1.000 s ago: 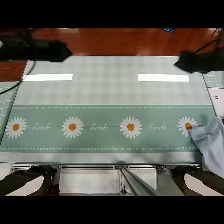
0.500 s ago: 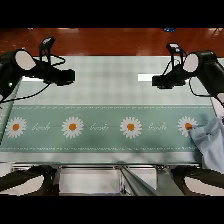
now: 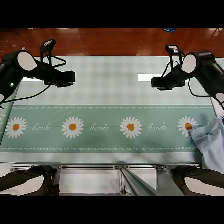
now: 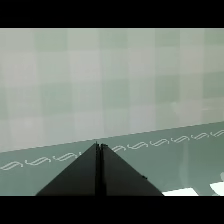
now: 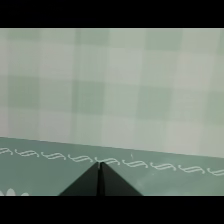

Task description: Fold the shirts.

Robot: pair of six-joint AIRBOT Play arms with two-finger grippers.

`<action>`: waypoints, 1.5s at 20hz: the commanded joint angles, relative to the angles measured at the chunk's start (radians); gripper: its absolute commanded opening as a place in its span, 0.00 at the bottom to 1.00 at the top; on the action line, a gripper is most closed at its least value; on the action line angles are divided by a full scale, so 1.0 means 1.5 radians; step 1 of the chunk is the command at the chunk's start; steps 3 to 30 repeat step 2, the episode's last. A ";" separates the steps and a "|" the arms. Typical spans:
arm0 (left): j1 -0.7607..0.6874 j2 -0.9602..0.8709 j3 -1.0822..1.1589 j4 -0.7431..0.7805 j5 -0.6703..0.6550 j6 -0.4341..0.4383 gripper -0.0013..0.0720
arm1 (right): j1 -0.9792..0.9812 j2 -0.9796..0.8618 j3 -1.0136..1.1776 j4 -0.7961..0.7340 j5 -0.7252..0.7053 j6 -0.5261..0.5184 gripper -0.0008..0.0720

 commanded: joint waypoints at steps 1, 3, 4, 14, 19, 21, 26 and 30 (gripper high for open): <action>0.001 -0.001 0.000 0.000 -0.001 -0.001 0.04 | 0.000 0.000 0.000 -0.001 0.001 0.001 0.04; 0.001 -0.001 0.000 0.000 -0.001 -0.001 0.04 | 0.000 0.000 0.000 -0.001 0.001 0.001 0.04; 0.001 -0.001 0.000 0.000 -0.001 -0.001 0.04 | 0.000 0.000 0.000 -0.001 0.001 0.001 0.04; 0.001 -0.001 0.000 0.000 -0.001 -0.001 0.04 | 0.000 0.000 0.000 -0.001 0.001 0.001 0.04; 0.001 -0.001 0.000 0.000 -0.001 -0.001 0.04 | 0.000 0.000 0.000 -0.001 0.001 0.001 0.04; 0.001 -0.001 0.000 0.000 -0.001 -0.001 0.04 | 0.000 0.000 0.000 -0.001 0.001 0.001 0.04; 0.001 -0.001 0.000 0.000 -0.001 -0.001 0.04 | 0.000 0.000 0.000 -0.001 0.001 0.001 0.04; 0.001 -0.001 0.000 0.000 -0.001 -0.001 0.04 | 0.000 0.000 0.000 -0.001 0.001 0.001 0.04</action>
